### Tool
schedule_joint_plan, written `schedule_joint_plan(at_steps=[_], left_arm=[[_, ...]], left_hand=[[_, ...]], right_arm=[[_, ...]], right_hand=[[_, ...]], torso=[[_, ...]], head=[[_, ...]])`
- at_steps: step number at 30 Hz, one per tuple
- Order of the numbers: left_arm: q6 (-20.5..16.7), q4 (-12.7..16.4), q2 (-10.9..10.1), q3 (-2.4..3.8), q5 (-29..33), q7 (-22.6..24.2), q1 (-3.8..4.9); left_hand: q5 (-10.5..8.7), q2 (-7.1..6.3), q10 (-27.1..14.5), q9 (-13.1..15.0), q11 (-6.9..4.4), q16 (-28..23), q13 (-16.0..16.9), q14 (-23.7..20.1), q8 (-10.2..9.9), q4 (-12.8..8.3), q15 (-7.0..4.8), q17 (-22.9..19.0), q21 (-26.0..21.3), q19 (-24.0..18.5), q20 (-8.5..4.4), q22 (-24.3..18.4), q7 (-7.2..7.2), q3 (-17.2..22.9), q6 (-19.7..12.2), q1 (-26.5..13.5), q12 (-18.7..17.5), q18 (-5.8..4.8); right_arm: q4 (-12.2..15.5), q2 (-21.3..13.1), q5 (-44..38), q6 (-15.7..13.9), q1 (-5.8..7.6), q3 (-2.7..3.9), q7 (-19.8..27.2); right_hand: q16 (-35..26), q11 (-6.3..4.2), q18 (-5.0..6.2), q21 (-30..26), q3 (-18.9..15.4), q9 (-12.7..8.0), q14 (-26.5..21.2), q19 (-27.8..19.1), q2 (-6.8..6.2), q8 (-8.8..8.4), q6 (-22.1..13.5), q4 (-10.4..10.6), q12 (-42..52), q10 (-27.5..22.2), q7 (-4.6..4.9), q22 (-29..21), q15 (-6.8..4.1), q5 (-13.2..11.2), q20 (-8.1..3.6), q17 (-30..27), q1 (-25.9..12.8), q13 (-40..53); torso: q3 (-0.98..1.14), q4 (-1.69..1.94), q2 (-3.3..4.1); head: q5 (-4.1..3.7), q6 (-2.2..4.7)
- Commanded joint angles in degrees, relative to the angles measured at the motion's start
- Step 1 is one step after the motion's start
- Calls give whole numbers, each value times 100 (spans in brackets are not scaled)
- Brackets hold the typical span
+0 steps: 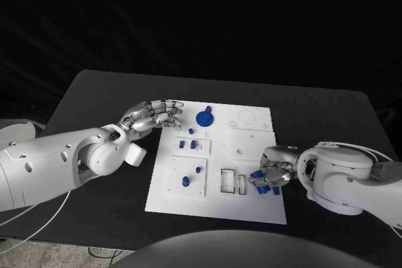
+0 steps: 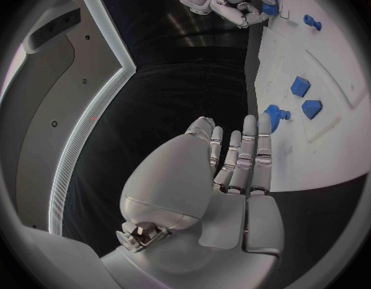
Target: Assemble the parts on the task board
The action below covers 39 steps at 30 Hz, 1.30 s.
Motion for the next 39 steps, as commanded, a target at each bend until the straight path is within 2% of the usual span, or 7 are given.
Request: schedule_joint_plan(at_steps=[1,6,12,19,22,32,39], left_arm=[[118,19,5,2,21,-4,-4],[111,36,8,2,21,-17,-4],[103,71,-2,2,21,-37,-4],[98,82,-1,2,21,-56,-3],[107,84,8,2,21,-62,-3],[117,69,28,2,21,-50,-3],[110,69,34,2,21,-47,-4]], left_hand=[[27,-18,10,-6,41,26,-9,-43,8,-16,-8,-3,-34,-31,-8,8,12,39,-27,64,26,-16],[32,-18,12,-8,44,28,-12,-42,11,-22,-8,-3,-37,-37,-9,12,14,46,-25,69,28,-18],[32,-18,12,-8,44,28,-12,-42,11,-22,-8,-3,-37,-37,-9,12,14,46,-25,69,28,-18],[40,-24,15,-10,45,31,-17,-41,15,-31,-7,-2,-40,-45,-10,18,19,53,-21,76,30,-20],[41,-24,15,-10,45,31,-17,-41,15,-32,-7,-2,-40,-45,-10,18,19,53,-21,76,30,-20],[57,-29,19,-13,46,33,-26,-41,22,-47,-7,-3,-44,-56,-13,29,30,67,-14,87,33,-23],[60,-30,19,-14,46,34,-28,-41,23,-51,-7,-3,-44,-58,-14,32,33,70,-13,90,34,-24]], right_arm=[[53,-32,694,-294,109,9,42],[87,-57,1477,-543,238,10,82],[93,-41,2018,-712,269,10,108],[45,116,2147,-883,190,9,59],[2,222,2162,-897,128,8,33],[-119,493,2163,-937,47,9,4],[-182,590,2154,-853,39,9,-19]], right_hand=[[-30,-49,-1,-9,679,164,470,166,122,40,-43,-638,22,610,-98,1162,-53,332,-51,800,157,1509],[-34,-55,-3,-3,721,198,469,169,124,45,-46,-631,22,610,-100,1164,-47,291,-48,789,121,1509],[-82,-57,16,-89,850,299,450,133,142,36,-121,-645,22,610,-93,1136,-19,48,-27,690,58,1509],[-100,-34,25,-126,912,361,445,118,148,-4,-176,-630,22,610,-67,1124,4,-289,-5,653,-61,1509],[-143,-19,70,-328,907,376,428,31,180,-43,-194,-579,22,610,-49,1060,23,-648,14,570,-172,1509],[-202,20,99,-474,911,346,407,-27,216,-176,-275,-540,22,610,2,1014,56,-1002,45,462,-282,1509],[-222,82,111,-552,822,264,403,-50,252,-333,-352,-444,22,610,72,993,106,-1621,87,425,-450,1509]], torso=[[-6,-6,3],[-11,0,2],[-8,-3,-1],[-12,3,-7],[-17,4,-11],[-10,12,-6],[-12,8,-8]], head=[[-14,0],[-29,0],[-22,0],[-40,0],[-42,0],[-57,0],[-38,0]])
